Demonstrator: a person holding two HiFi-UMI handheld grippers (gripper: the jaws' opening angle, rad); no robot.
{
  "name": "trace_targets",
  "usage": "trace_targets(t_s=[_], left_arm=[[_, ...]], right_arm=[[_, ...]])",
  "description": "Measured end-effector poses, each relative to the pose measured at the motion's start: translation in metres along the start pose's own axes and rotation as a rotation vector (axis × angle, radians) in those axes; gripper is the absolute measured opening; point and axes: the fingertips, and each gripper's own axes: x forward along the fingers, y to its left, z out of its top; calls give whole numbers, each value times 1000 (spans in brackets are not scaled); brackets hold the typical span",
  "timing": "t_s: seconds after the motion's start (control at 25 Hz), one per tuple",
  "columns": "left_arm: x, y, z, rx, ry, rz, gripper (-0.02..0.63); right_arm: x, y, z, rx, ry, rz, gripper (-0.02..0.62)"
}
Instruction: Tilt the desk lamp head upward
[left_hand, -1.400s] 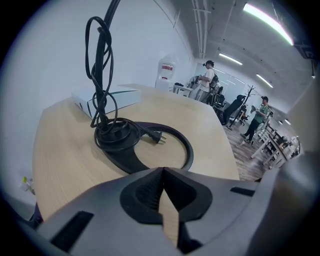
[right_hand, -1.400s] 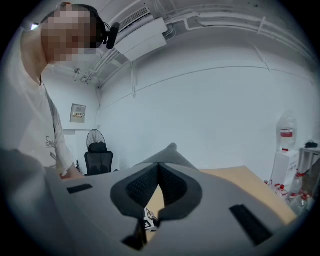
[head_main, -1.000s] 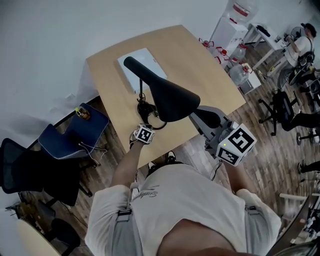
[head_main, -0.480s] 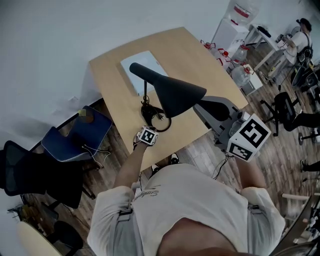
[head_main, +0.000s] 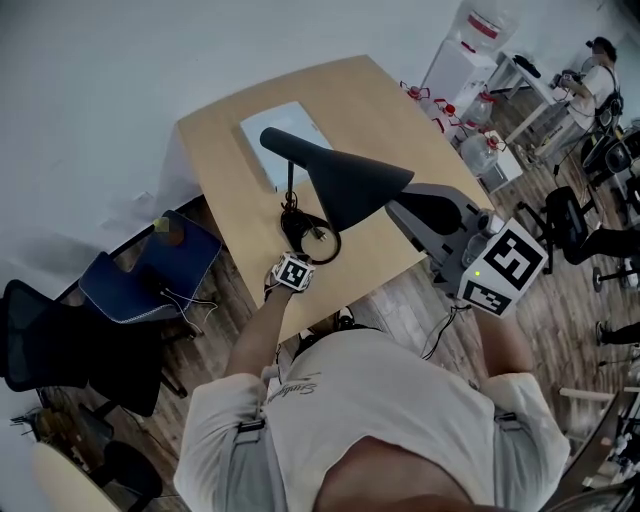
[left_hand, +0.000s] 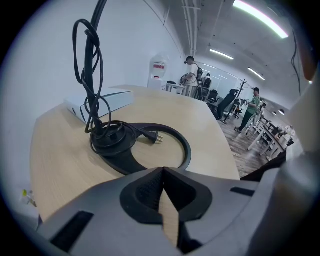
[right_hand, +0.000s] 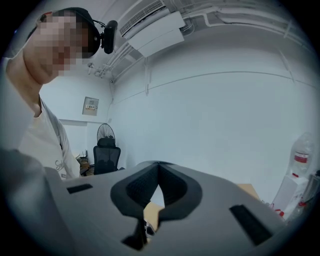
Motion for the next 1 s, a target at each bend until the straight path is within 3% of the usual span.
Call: trace_targets(t_s=[0.12, 0.28, 0.48, 0.6, 1.0], left_arm=[[4, 2, 3, -7, -24, -7, 15], [9, 3, -4, -97, -29, -24, 15], [-5, -2, 6, 0, -34, 25, 15], [-9, 2, 2, -61, -58, 58, 15], [-81, -17, 29, -227, -270, 106, 15]], right_arm=[[-1, -1, -3, 18, -3, -5, -5], [-2, 0, -5, 39, -30, -31, -5], [-8, 7, -14, 56, -57, -46, -5], [-13, 7, -31, 94, -66, -55, -5], [-43, -15, -89, 215, -97, -58, -5]])
